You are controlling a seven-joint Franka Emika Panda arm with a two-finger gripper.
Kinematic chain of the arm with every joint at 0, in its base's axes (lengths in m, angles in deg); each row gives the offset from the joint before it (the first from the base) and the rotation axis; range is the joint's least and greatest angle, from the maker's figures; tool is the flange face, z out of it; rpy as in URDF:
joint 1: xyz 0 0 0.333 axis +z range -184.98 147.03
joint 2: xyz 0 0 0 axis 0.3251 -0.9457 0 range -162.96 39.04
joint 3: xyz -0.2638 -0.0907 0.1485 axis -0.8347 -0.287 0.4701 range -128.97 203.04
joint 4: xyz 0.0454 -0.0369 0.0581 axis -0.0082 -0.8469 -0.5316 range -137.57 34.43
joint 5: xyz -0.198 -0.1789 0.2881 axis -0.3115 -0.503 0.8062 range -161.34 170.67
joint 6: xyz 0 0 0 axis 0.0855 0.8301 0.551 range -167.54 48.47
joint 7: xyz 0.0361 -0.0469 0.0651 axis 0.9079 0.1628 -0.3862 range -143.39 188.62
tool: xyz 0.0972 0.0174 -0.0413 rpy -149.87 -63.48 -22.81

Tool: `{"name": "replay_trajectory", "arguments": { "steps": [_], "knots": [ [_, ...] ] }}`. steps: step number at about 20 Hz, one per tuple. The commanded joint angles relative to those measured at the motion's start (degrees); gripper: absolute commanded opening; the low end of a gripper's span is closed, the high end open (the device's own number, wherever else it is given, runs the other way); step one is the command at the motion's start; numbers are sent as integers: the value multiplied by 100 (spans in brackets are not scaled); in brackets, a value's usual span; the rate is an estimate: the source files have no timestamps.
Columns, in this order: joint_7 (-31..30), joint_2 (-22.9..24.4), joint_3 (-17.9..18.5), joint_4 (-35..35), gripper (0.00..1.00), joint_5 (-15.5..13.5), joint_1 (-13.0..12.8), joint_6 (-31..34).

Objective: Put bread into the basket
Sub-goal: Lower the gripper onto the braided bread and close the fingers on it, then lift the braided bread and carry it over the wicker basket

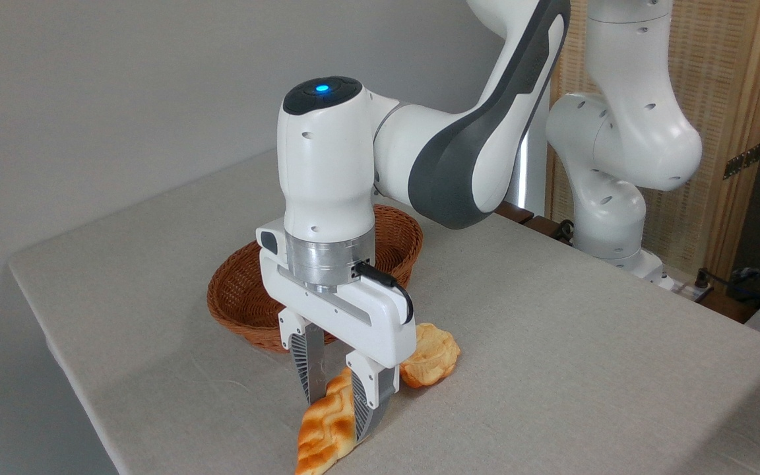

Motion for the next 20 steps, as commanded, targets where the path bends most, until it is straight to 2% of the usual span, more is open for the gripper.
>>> {"name": "replay_trajectory", "arguments": {
  "steps": [1, 9, 16, 20],
  "knots": [
    [96, -25, 16, -25, 43, 76, -3, -116],
    [79, 19, 16, 36, 43, 68, -3, -125],
    [8, 54, 77, 519, 44, -29, 32, -125],
    [-18, 185, 77, 704, 44, -353, 41, -116]
  ]
}}
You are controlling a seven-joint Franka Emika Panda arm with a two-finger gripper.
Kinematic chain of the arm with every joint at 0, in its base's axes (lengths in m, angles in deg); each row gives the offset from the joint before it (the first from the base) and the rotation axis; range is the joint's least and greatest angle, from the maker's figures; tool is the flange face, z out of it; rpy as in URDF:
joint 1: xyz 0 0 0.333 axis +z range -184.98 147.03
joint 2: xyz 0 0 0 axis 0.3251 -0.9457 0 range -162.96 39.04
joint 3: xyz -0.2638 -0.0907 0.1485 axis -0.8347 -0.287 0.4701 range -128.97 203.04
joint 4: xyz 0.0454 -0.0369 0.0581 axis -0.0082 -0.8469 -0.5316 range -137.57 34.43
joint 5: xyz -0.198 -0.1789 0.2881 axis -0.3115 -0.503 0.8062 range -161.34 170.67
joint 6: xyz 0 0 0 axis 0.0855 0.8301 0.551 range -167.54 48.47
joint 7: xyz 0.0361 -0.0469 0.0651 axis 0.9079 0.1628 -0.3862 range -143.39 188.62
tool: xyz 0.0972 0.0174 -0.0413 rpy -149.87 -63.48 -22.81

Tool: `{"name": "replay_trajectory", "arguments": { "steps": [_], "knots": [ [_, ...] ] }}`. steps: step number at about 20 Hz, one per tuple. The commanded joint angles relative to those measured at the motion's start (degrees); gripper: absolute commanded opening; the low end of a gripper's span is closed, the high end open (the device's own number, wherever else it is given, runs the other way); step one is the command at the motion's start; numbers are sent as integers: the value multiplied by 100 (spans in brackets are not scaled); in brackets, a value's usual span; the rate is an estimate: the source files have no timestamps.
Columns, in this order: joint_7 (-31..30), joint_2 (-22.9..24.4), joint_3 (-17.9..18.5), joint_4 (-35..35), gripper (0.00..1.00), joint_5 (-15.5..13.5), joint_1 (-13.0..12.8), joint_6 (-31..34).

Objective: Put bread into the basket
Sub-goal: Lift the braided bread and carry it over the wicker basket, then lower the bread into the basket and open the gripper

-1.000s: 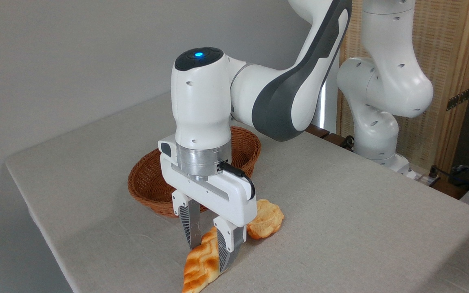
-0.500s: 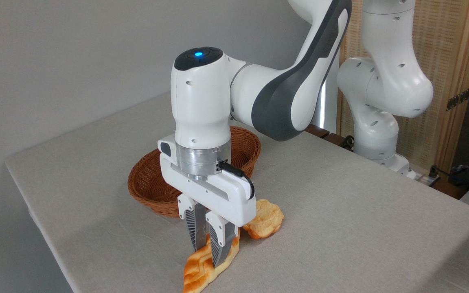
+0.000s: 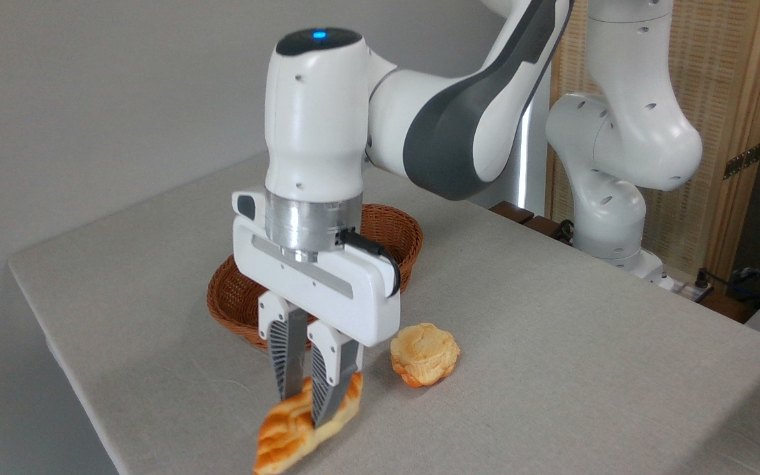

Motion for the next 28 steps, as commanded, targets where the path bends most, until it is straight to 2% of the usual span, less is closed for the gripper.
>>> {"name": "replay_trajectory", "arguments": {
  "steps": [1, 3, 7, 9, 16, 21, 24, 28],
  "knots": [
    [-30, 203, -19, 90, 44, -276, 1, -58],
    [-222, 273, -54, 90, 44, -286, -43, -41],
    [-671, 502, -370, 90, 44, -399, -43, 12],
    [-803, 555, -590, 90, 44, -479, -43, 82],
    [-1225, 599, -1478, 81, 49, -418, -43, 600],
    [-1208, 599, -1803, 63, 65, -382, -43, 1400],
    [-1208, 669, -1856, 63, 99, -382, -43, 1830],
    [-1173, 669, -1997, 55, 100, -330, -43, 2104]
  ]
}}
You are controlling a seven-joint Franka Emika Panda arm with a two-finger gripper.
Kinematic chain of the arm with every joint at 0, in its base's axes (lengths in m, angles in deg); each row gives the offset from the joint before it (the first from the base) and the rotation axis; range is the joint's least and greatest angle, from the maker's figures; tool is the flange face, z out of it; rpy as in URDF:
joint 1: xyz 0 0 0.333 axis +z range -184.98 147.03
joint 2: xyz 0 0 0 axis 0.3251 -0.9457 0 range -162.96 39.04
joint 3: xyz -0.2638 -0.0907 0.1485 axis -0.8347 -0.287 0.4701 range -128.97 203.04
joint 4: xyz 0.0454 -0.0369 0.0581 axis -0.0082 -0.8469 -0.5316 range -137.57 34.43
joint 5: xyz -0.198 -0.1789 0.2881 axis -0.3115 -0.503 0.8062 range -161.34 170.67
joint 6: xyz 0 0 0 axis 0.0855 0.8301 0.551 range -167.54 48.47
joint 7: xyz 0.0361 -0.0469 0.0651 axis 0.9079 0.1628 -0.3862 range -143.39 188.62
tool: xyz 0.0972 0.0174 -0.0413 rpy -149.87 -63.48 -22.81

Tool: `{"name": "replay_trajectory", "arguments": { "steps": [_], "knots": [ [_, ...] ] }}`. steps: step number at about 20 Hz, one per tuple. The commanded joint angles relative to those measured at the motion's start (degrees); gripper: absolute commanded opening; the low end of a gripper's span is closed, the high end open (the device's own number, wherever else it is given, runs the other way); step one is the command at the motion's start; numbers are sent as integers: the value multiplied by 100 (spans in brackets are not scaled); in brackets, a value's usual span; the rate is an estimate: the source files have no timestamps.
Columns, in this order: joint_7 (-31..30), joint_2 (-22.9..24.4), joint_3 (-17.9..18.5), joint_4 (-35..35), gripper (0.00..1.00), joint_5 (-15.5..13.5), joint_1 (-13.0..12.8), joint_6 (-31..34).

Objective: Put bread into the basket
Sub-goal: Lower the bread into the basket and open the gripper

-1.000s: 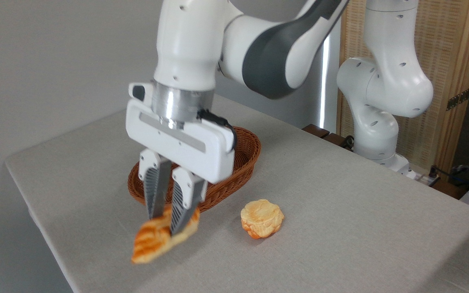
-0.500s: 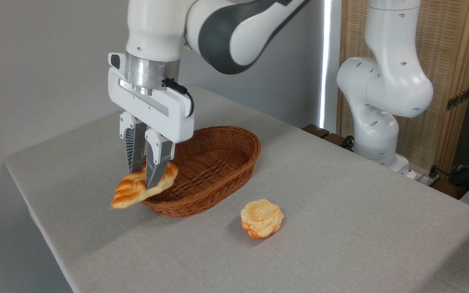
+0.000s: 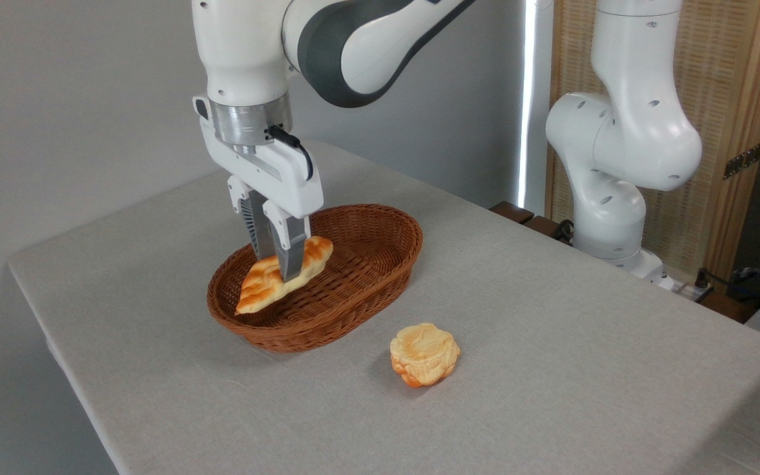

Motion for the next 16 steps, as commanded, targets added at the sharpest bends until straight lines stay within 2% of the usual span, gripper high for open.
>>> {"name": "replay_trajectory", "arguments": {
  "steps": [1, 9, 13, 16],
  "knots": [
    [12, 113, -103, -50, 100, 96, 16, 194],
    [3, 104, -103, -41, 100, 114, 8, 194],
    [3, 104, -16, -23, 100, 491, 60, 62],
    [12, 104, 300, -23, 100, 509, 78, -253]
  ]
}}
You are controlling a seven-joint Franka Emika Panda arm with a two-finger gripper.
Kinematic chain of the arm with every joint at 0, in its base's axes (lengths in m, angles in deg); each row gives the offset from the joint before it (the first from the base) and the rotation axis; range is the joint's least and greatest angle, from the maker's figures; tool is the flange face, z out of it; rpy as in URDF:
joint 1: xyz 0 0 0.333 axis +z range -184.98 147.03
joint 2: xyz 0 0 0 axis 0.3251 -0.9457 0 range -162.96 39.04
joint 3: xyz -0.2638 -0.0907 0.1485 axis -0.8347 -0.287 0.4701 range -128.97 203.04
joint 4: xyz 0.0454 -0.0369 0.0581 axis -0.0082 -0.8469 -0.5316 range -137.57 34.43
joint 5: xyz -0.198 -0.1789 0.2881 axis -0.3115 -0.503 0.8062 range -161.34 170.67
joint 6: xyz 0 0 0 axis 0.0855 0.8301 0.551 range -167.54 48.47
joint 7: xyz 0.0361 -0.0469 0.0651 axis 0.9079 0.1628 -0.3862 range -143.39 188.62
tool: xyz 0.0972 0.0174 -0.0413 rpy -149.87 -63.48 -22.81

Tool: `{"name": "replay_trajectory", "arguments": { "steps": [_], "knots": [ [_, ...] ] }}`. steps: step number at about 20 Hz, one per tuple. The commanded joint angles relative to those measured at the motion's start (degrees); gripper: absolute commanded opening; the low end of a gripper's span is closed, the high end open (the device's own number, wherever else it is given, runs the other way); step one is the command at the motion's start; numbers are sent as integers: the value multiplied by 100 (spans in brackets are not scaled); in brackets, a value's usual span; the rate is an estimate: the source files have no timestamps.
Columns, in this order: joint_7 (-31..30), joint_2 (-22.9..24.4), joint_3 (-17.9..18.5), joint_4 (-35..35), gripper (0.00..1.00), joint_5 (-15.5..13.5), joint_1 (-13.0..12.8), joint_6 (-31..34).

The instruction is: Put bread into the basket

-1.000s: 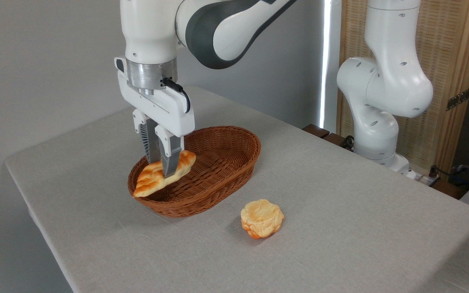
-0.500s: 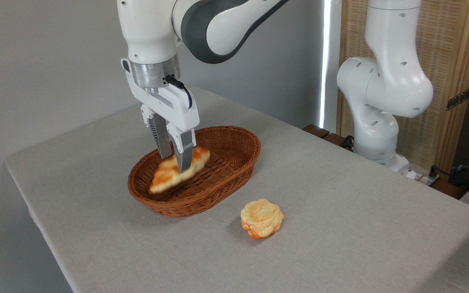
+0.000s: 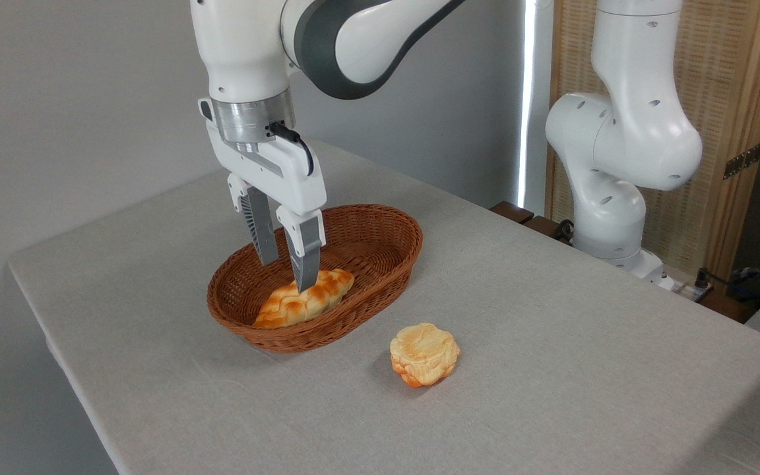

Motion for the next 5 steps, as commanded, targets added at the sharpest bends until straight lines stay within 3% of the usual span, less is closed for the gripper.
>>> {"name": "replay_trajectory", "arguments": {
  "steps": [1, 5],
  "knots": [
    [11, 74, 407, -30, 100, 78, 17, -402],
    [124, 48, 847, -30, 100, 104, 17, -631]
  ]
}}
